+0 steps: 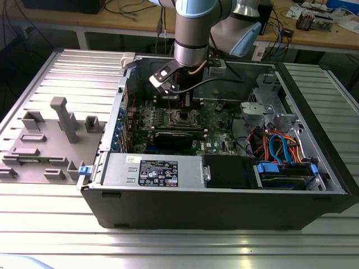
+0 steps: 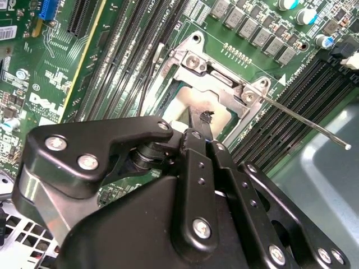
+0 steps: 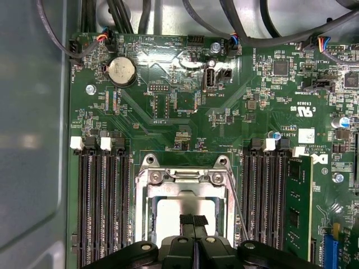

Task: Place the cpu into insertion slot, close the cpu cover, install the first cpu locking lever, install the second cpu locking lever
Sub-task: 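Install the first cpu locking lever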

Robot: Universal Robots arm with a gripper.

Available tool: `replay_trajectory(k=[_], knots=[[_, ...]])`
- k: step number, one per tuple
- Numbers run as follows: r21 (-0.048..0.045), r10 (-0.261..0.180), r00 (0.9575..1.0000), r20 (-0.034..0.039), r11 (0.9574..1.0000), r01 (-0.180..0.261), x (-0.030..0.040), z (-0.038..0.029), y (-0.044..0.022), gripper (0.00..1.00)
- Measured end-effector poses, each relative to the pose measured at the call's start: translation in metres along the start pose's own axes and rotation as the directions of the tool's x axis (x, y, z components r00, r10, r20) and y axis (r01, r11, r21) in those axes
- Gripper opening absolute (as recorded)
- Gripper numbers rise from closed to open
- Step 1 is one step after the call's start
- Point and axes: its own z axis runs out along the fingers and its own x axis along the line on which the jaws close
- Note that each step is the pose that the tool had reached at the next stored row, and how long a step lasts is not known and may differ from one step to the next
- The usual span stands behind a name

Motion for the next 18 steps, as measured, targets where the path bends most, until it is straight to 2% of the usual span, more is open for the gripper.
replay_trajectory(k=[18], knots=[[0.0,0.0,1.0,0.0,1.0,0.0,-0.0008,-0.0161,0.0001,0.11]])
